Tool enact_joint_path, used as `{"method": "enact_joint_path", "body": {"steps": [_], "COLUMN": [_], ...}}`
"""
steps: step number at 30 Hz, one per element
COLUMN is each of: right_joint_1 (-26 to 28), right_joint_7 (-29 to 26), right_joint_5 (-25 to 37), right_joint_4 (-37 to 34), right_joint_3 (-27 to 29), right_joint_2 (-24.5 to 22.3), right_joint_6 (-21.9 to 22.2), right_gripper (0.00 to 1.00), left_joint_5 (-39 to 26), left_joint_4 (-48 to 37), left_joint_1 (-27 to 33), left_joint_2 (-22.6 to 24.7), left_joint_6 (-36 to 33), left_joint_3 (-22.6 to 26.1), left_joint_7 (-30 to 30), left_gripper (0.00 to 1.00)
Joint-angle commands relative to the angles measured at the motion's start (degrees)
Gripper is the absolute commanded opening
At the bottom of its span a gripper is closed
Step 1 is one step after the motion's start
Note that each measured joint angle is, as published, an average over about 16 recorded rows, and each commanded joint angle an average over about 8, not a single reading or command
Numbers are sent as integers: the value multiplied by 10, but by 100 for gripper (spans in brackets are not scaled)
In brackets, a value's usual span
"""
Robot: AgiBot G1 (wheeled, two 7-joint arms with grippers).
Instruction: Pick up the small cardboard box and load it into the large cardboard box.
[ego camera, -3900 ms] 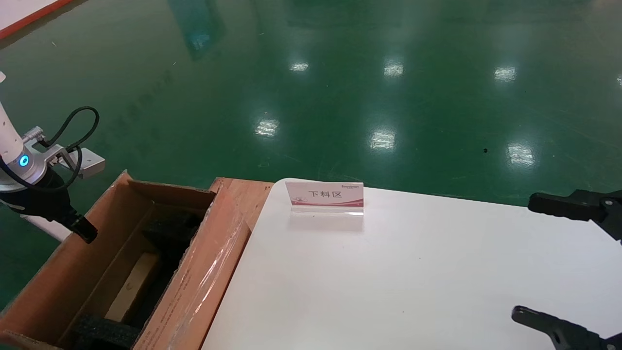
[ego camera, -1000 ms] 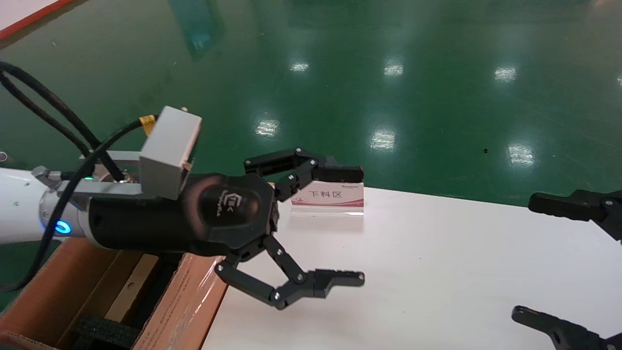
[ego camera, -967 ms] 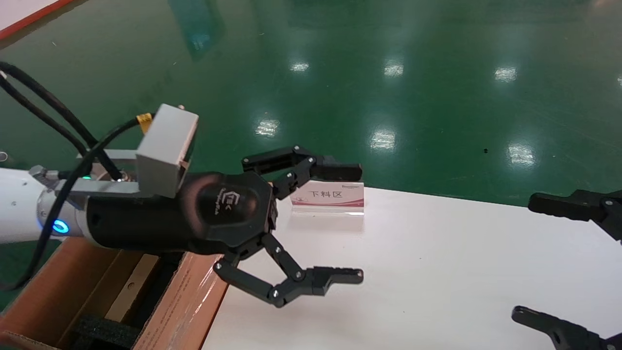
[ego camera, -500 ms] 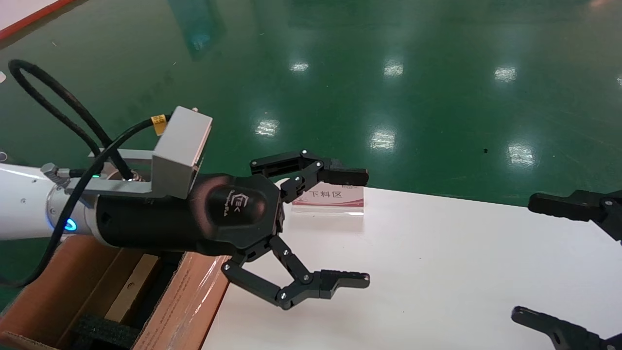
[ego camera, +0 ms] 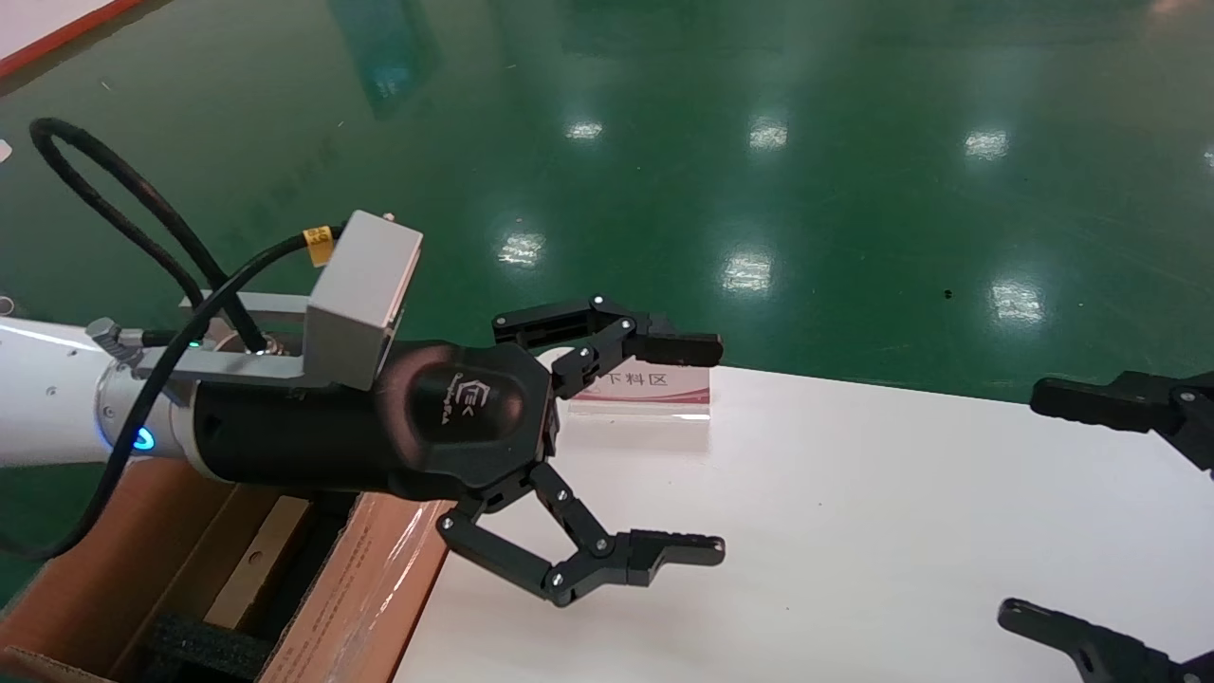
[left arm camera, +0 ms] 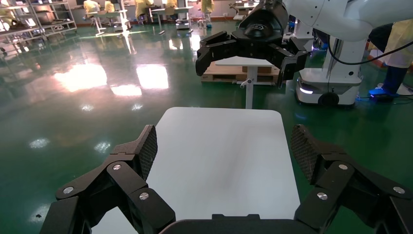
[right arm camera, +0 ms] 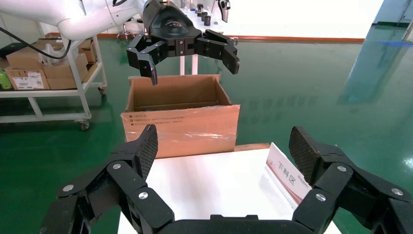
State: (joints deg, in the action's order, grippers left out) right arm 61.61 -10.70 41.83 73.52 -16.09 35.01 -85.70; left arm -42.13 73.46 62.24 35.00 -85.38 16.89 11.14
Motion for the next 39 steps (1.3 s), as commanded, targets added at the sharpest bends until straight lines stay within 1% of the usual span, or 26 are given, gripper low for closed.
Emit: {"method": "enact_joint_path", "body": {"steps": [1,39], "right_joint_1": [0,0], "right_joint_7": [0,1], "right_joint_5": [0,-1], "right_joint_4": [0,0], "right_joint_3": [0,-1], "right_joint_2": [0,-1], "right_joint_6": [0,1], "right_gripper": [100,100], "left_joint_5": [0,3], "left_joint_4": [0,1], "left_joint_1": [0,-8], "left_joint_2": [0,0], "left_joint_6": [0,-3], "left_joint_3": [-1,-10], "left_joint_7": [0,-4], "left_gripper": [100,100]}}
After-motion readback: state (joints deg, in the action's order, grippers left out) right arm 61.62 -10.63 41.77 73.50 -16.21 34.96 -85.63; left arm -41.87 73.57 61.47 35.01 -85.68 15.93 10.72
